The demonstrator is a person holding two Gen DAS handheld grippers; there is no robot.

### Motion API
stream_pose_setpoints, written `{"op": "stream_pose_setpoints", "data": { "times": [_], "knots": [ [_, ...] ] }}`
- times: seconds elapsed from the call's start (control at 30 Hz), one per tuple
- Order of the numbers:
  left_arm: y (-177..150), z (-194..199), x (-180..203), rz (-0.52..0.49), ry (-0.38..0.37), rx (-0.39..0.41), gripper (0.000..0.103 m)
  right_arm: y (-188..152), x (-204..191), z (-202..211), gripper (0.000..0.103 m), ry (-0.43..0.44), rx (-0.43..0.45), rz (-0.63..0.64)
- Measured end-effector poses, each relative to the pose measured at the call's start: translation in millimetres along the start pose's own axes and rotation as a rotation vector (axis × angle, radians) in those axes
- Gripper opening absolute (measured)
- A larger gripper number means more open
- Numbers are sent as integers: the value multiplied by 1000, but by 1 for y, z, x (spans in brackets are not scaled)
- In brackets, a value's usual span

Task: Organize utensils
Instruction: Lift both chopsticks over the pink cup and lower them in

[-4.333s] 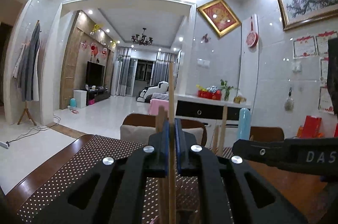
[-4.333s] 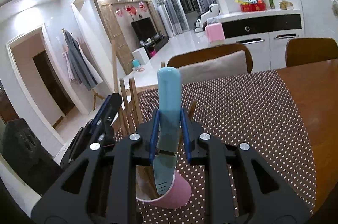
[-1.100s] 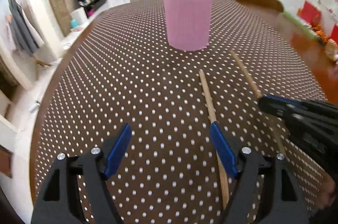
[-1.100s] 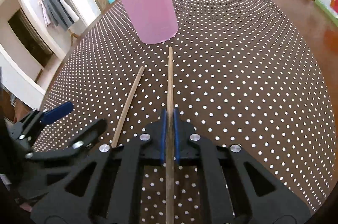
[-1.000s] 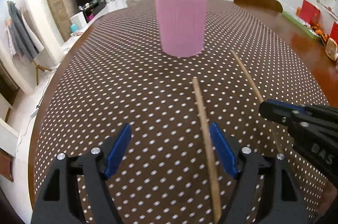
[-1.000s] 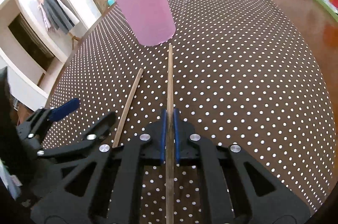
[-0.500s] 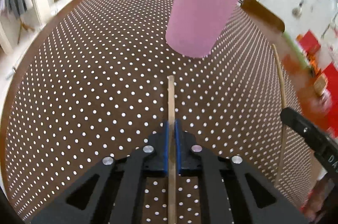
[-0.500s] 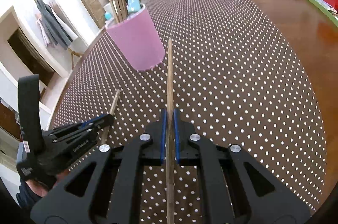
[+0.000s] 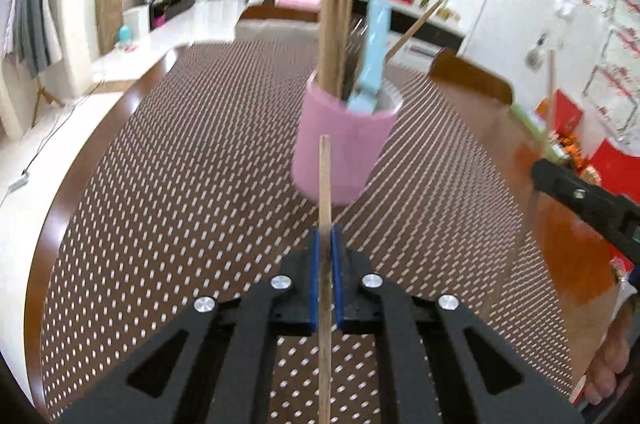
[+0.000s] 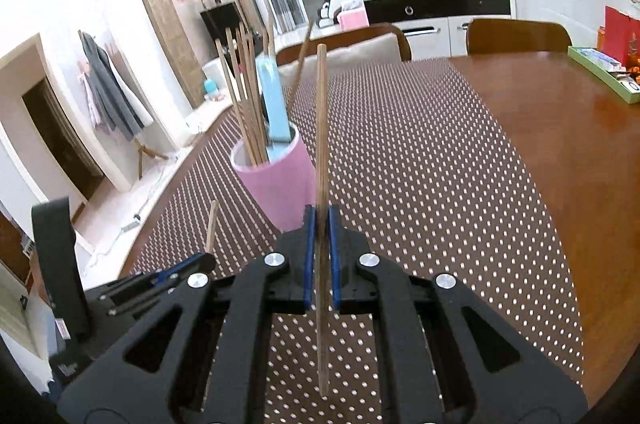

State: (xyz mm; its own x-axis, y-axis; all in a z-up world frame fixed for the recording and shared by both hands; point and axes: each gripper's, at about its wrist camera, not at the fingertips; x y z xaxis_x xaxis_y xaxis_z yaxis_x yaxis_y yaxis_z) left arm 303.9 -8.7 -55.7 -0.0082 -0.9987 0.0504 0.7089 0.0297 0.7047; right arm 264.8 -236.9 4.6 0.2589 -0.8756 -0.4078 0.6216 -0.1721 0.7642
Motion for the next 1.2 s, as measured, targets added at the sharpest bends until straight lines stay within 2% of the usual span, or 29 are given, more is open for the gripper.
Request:
{"op": "stream_pose_setpoints", "data": {
  "times": [0.13, 0.27, 0.57, 0.83, 0.97, 1.07, 1.2],
  "knots": [
    [15, 22, 4, -13, 22, 124, 6, 21, -10, 6, 7, 4, 59, 22],
    [35, 34, 3, -2, 32, 196, 6, 38, -14, 9, 7, 16, 115, 34],
    [89, 74, 10, 76, 117, 458, 6, 81, -23, -2, 7, 58, 256, 83],
    [130, 70, 23, 113, 95, 617, 6, 108, -8, -27, 7, 108, 369, 78],
    [144, 58, 28, 120, 70, 697, 6, 120, 3, -44, 7, 124, 387, 58],
    [156, 51, 26, 145, 79, 760, 6, 127, 11, -53, 7, 130, 402, 36],
    [168, 34, 22, 197, 64, 795, 6, 133, 13, -63, 7, 143, 426, 58]
  ]
}}
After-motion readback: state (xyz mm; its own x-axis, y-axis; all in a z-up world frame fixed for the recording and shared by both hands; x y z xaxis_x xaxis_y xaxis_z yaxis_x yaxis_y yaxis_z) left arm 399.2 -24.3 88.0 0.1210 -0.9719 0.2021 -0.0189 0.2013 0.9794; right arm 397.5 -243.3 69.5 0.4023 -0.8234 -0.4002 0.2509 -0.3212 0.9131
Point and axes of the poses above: each gripper's, at about its wrist camera, not at the fingertips, and z roughly against the way its jaws point, x to its right, y to its top, and after that the axes turned 13 degrees about y, right-handed
